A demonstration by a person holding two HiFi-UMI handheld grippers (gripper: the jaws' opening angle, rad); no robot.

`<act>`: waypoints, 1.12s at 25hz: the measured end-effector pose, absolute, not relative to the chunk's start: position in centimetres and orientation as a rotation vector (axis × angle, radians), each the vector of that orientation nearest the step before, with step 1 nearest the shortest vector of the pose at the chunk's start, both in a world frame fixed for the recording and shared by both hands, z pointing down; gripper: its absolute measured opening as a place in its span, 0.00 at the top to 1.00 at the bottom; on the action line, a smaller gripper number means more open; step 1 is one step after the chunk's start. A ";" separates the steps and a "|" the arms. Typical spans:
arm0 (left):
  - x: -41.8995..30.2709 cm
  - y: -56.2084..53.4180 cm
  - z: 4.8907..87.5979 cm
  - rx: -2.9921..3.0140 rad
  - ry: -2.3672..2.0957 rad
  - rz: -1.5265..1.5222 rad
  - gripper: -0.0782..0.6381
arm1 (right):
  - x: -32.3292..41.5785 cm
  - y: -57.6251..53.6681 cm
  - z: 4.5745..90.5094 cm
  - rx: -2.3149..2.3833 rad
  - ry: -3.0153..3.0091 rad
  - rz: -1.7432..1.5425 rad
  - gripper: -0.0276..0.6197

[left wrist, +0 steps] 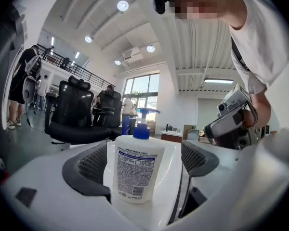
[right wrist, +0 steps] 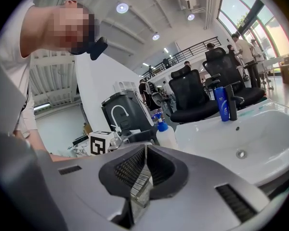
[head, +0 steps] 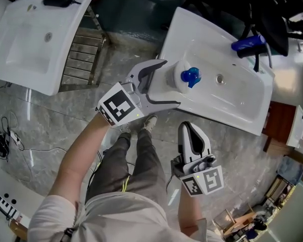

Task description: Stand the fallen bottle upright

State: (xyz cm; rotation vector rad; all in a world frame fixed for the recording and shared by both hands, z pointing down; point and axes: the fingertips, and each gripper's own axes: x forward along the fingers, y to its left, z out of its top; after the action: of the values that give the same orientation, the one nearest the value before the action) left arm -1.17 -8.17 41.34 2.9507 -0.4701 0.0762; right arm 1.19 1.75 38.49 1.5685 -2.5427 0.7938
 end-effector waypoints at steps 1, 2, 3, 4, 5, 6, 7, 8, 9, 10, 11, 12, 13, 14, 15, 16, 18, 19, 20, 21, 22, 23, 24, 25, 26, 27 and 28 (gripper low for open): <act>-1.3 -7.9 41.1 2.942 -0.473 0.082 0.17 | 1.0 1.8 37.9 1.566 -2.550 0.787 0.89; -1.5 -7.6 41.0 2.933 -0.474 0.087 0.17 | 0.7 1.9 37.3 1.564 -2.557 0.780 0.89; -1.6 -7.3 40.8 2.923 -0.475 0.093 0.17 | 0.6 2.0 36.7 1.564 -2.564 0.770 0.89; -1.7 -7.1 40.7 2.914 -0.481 0.101 0.17 | 0.5 2.1 36.1 1.567 -2.569 0.760 0.89; -1.8 -6.9 40.7 2.905 -0.495 0.112 0.17 | 0.6 2.2 35.5 1.572 -2.572 0.749 0.89; -1.9 -6.8 40.8 2.894 -0.513 0.128 0.17 | 0.7 2.4 35.0 1.577 -2.572 0.739 0.89; -1.9 -6.7 41.0 2.879 -0.535 0.147 0.18 | 0.9 2.6 34.6 1.583 -2.569 0.731 0.89; -2.0 -6.5 41.2 2.859 -0.558 0.167 0.18 | 1.1 2.9 34.2 1.588 -2.563 0.725 0.89; -2.1 -6.4 41.4 2.836 -0.585 0.187 0.21 | 1.4 3.2 33.9 1.593 -2.558 0.720 0.89; -2.3 -6.3 41.5 2.813 -0.613 0.204 0.24 | 1.6 3.5 33.6 1.597 -2.554 0.717 0.89; -2.6 -6.3 41.4 2.794 -0.643 0.214 0.29 | 1.7 3.7 33.2 1.600 -2.554 0.714 0.89; -3.0 -6.3 41.2 2.777 -0.671 0.218 0.35 | 1.8 3.9 32.7 1.602 -2.557 0.710 0.89; -3.3 -6.4 41.0 2.764 -0.697 0.221 0.39 | 1.8 4.1 32.2 1.604 -2.565 0.705 0.89; -3.5 -6.5 40.7 2.754 -0.720 0.229 0.42 | 1.8 4.1 31.7 1.606 -2.574 0.697 0.89; -3.8 -6.6 40.6 2.747 -0.741 0.246 0.46 | 1.7 4.1 31.3 1.608 -2.585 0.686 0.89; -4.0 -6.7 40.6 2.739 -0.758 0.268 0.49 | 1.7 4.0 30.9 1.611 -2.596 0.676 0.89; -4.2 -6.5 40.5 2.725 -0.773 0.312 0.60 | 1.7 4.0 29.9 1.616 -2.617 0.659 0.89; -4.2 -6.2 40.3 2.718 -0.775 0.327 0.66 | 1.8 4.2 29.3 1.616 -2.626 0.652 0.89; -4.2 -6.0 40.0 2.713 -0.780 0.336 0.69 | 1.9 4.3 28.7 1.616 -2.633 0.643 0.89; -4.1 -5.7 39.7 2.709 -0.791 0.342 0.71 | 2.1 4.5 28.1 1.617 -2.639 0.633 0.89; -4.2 -5.7 39.3 2.704 -0.810 0.345 0.73 | 2.3 4.7 27.5 1.621 -2.643 0.622 0.89; -4.3 -5.7 38.9 2.698 -0.834 0.345 0.76 | 2.5 4.9 27.0 1.626 -2.646 0.611 0.89; -4.5 -5.8 38.5 2.689 -0.859 0.341 0.79 | 2.7 5.0 26.4 1.632 -2.647 0.602 0.89; -4.6 -5.8 38.1 2.678 -0.878 0.335 0.81 | 2.9 5.2 26.0 1.637 -2.647 0.594 0.89; -4.6 -5.8 37.7 2.669 -0.888 0.330 0.83 | 3.2 5.5 25.5 1.641 -2.645 0.588 0.89; -4.5 -5.7 37.4 2.666 -0.891 0.331 0.83 | 3.4 5.7 25.2 1.645 -2.643 0.582 0.89; -4.4 -5.6 37.0 2.668 -0.890 0.337 0.84 | 3.7 6.0 24.9 1.649 -2.640 0.577 0.89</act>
State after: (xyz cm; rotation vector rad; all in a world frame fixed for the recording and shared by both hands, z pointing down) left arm -4.37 -5.58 37.00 2.6678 -0.8899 0.3367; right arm 3.71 5.95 24.89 1.6485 -2.6401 0.5768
